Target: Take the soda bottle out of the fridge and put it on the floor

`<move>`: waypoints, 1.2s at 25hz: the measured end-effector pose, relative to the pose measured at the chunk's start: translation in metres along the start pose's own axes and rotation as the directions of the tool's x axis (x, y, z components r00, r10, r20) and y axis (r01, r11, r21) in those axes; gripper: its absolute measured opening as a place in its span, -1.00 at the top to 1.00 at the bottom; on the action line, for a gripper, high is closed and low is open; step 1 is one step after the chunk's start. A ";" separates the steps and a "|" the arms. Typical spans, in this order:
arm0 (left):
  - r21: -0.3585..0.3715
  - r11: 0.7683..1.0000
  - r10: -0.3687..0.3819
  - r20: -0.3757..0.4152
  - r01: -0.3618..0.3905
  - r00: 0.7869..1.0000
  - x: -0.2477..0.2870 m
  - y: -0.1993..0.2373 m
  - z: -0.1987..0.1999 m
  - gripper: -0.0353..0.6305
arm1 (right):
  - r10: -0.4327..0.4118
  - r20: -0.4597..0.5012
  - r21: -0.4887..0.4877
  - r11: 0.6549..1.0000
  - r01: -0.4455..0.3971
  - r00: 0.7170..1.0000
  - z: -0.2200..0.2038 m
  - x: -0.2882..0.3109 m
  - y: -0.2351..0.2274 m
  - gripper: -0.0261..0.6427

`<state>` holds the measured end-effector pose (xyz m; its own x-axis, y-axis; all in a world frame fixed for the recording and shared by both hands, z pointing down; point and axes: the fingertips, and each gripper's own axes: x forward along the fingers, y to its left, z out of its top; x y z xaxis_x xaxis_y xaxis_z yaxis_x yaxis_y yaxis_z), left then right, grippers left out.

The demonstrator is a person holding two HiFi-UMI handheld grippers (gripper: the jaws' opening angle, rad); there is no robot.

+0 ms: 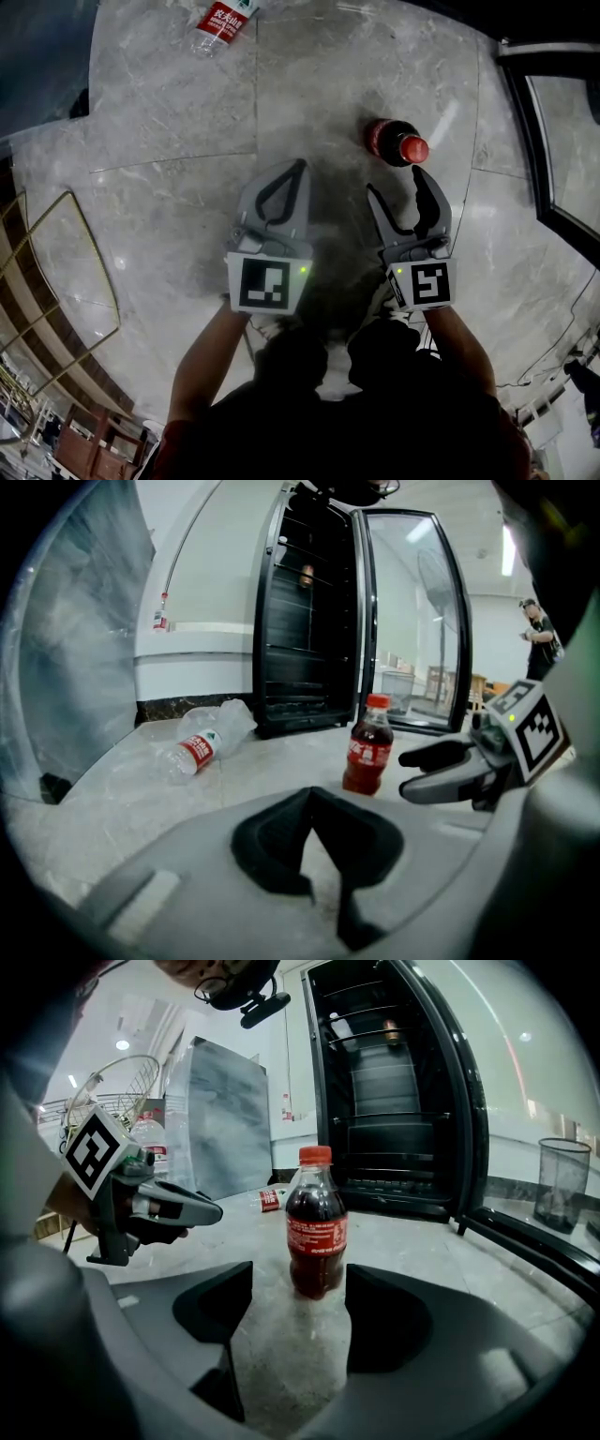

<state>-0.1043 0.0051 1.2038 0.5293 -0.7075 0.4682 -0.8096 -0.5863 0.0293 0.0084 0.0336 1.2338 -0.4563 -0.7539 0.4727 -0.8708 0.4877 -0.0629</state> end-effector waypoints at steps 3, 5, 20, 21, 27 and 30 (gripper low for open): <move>0.004 1.000 -0.008 -0.007 0.008 1.000 0.001 -0.003 -0.001 0.89 | -0.002 -0.008 -0.012 1.000 0.002 1.000 -0.001 0.000 0.000 0.04; 0.006 1.000 -0.011 -0.011 0.011 1.000 0.002 -0.004 -0.002 0.89 | 0.000 -0.017 -0.017 1.000 -0.001 1.000 -0.002 0.000 0.000 0.04; 0.009 1.000 -0.015 -0.017 0.015 1.000 0.003 -0.006 -0.004 0.89 | 0.027 -0.030 0.003 1.000 -0.027 0.999 -0.001 0.002 0.004 0.92; 0.010 1.000 -0.015 -0.016 0.015 1.000 0.003 -0.006 -0.003 0.89 | 0.029 -0.031 0.005 1.000 -0.028 0.999 -0.001 0.002 0.004 0.92; 0.007 1.000 -0.012 -0.019 0.012 1.000 0.004 -0.010 -0.003 0.89 | 0.024 -0.021 -0.012 1.000 -0.024 0.999 0.004 0.002 0.002 0.92; 0.018 1.000 -0.004 -0.026 0.005 1.000 0.000 -0.013 -0.004 0.89 | -0.002 -0.004 -0.039 0.999 0.001 1.000 0.012 -0.001 -0.004 0.92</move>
<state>-0.0946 0.0144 1.2071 0.5259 -0.6947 0.4908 -0.8024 -0.5966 0.0154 0.0105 0.0274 1.2233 -0.4541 -0.7527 0.4767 -0.8635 0.5036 -0.0276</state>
